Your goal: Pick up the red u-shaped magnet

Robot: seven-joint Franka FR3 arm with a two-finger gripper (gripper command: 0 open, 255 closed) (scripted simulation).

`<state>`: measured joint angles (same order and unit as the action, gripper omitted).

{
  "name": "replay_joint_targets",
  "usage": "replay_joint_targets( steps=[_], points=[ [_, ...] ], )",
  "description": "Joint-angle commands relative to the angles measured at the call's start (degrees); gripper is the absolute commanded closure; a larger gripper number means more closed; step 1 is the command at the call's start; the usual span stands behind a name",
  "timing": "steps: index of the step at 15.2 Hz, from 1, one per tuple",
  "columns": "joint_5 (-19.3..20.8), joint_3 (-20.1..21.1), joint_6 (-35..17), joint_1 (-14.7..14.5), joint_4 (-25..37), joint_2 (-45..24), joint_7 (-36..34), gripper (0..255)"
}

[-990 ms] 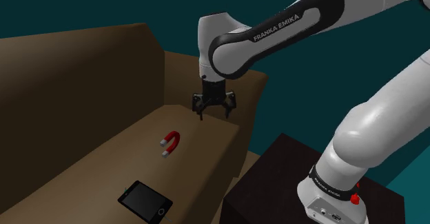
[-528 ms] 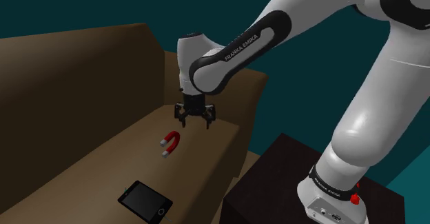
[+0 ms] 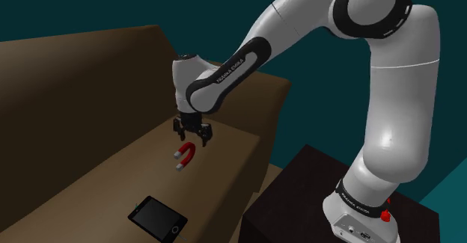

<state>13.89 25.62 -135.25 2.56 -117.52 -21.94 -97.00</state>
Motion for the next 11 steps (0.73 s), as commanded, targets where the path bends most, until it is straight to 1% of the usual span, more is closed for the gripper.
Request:
replay_joint_targets(
  steps=[1, 4, 5, 11],
  points=[
    [1.8, -1.9, -0.8, -1.5, 3.8, -4.4, -4.0, 0],
    [3.2, -4.6, -1.0, -3.7, 10.4, -10.8, -8.7, 0],
    [3.4, -5.0, -1.0, -4.1, 11.5, -11.8, -9.4, 0],
    [4.8, -6.3, -4.0, -5.0, 11.9, -15.2, -10.3, 0]
  ],
)
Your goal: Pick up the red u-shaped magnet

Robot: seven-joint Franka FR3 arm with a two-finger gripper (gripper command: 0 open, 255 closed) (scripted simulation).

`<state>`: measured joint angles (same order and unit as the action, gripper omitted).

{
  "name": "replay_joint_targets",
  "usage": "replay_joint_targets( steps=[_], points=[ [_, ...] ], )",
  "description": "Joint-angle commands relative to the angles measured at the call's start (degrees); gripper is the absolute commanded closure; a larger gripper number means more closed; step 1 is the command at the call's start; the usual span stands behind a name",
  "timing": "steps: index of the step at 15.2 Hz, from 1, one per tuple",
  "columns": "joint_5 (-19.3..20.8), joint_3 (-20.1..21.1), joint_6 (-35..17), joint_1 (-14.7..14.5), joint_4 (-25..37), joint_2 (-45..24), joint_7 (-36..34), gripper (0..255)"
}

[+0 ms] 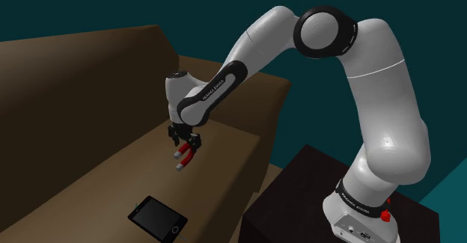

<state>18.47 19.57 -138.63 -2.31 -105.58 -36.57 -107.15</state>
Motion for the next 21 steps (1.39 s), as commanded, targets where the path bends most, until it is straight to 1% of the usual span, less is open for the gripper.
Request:
replay_joint_targets(
  steps=[1, 3, 4, 13, 21],
  points=[
    [0.5, -0.5, -1.1, -0.3, 0.1, -1.1, -0.3, 0],
    [0.6, -0.6, -1.4, -0.4, 0.1, -1.5, -0.4, 0],
    [0.7, -0.6, -1.4, -0.3, 0.2, -1.6, -0.4, 255],
    [0.6, -0.6, -1.4, -0.4, 0.1, -1.5, -0.4, 255],
    [-1.3, 1.1, 2.5, 0.9, -0.4, 3.1, 0.8, 255]
  ],
)
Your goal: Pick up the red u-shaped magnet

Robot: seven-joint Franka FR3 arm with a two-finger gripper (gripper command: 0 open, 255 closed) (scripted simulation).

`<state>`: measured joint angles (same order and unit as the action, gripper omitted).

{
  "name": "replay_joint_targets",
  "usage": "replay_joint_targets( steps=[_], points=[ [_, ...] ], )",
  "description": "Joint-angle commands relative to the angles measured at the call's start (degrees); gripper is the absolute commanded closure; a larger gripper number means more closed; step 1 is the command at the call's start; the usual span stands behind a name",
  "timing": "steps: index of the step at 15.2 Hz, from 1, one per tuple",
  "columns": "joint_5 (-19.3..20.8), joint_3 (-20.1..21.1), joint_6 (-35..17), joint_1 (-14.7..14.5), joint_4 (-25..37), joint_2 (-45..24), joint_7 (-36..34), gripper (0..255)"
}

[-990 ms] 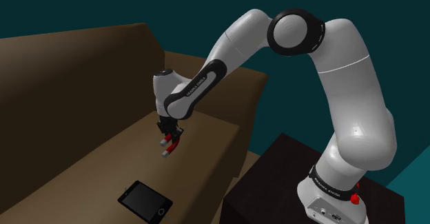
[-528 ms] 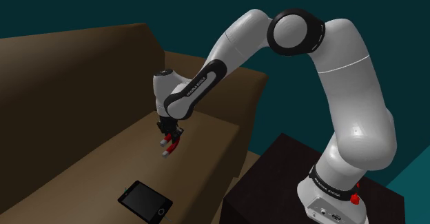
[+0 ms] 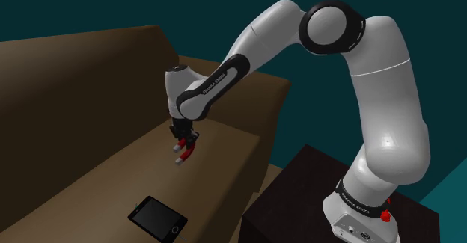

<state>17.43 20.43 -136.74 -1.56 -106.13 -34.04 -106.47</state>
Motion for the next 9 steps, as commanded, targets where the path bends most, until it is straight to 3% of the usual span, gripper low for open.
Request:
replay_joint_targets(
  steps=[1, 9],
  points=[
    [-0.5, 0.4, 1.2, 0.3, 0.1, 1.1, 0.3, 255],
    [-2.1, 1.6, 4.4, 1.1, 0.3, 4.3, 1.3, 255]
  ],
)
